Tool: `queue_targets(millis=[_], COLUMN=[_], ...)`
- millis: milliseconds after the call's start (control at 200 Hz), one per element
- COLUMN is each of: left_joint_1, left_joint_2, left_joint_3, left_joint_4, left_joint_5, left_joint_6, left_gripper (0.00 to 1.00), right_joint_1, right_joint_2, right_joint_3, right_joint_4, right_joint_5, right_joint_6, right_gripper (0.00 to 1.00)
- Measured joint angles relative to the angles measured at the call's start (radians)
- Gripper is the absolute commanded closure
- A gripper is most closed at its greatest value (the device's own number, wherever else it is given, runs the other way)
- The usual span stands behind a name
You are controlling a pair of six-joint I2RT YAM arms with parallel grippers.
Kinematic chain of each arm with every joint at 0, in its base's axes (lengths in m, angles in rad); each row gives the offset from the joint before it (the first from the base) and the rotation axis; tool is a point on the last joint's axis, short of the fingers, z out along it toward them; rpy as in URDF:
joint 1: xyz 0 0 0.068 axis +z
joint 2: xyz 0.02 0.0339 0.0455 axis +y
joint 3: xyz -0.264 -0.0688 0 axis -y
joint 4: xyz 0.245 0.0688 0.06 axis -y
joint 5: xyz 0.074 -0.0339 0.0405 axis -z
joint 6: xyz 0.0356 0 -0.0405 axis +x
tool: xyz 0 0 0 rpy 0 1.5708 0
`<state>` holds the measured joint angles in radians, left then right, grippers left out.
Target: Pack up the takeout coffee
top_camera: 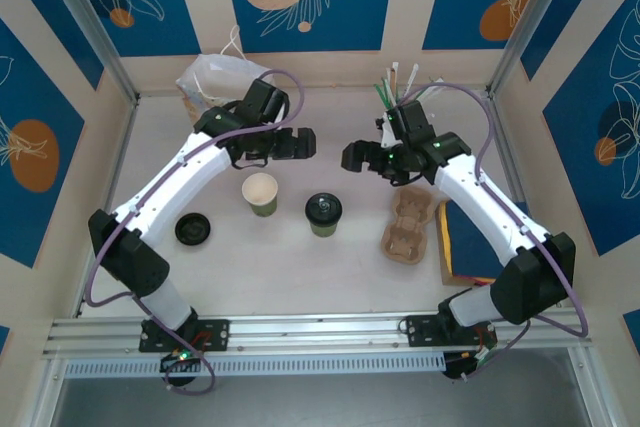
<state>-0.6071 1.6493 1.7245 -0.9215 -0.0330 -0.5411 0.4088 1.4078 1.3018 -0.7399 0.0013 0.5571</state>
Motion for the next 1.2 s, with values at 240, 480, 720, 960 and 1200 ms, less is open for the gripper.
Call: queue_targets(millis=[240,480,720,960,1200], left_joint_1=[0.011,0.114,0.180,0.219,0.230], left_joint_2=[0.009,0.048,0.099,0.272,0.383], left_joint_3=[0.023,0.121,0.251,0.469,0.545], left_joint_4=[0.000,-0.013,-0.046,-0.116,-0.212], left_joint_5=[-0.062,-0.200,-0.378,-0.456,-0.450], left_joint_6=[-0.004,-0.102,-0.151,-0.154,-0.167], left_gripper=[0.01,0.19,0.21,0.23,0.25], right_joint_1=[-0.089,-0.137,-0.154,-0.165,-0.176], right_joint_2=[-0.002,-0.077,-0.103,-0.103,-0.111], right_joint_3=[0.000,-0.034,-0.061,-0.091,-0.118], right_joint_4=[-0.023,-0.034,-0.029,-0.014,0.011], right_joint_5=[0.040,0.048,0.045,0.031,0.020], right_joint_6=[-0.008,-0.007,-0.007,-0.006,-0.002], right_gripper=[0.01,0.01,0.01,0.01,0.01])
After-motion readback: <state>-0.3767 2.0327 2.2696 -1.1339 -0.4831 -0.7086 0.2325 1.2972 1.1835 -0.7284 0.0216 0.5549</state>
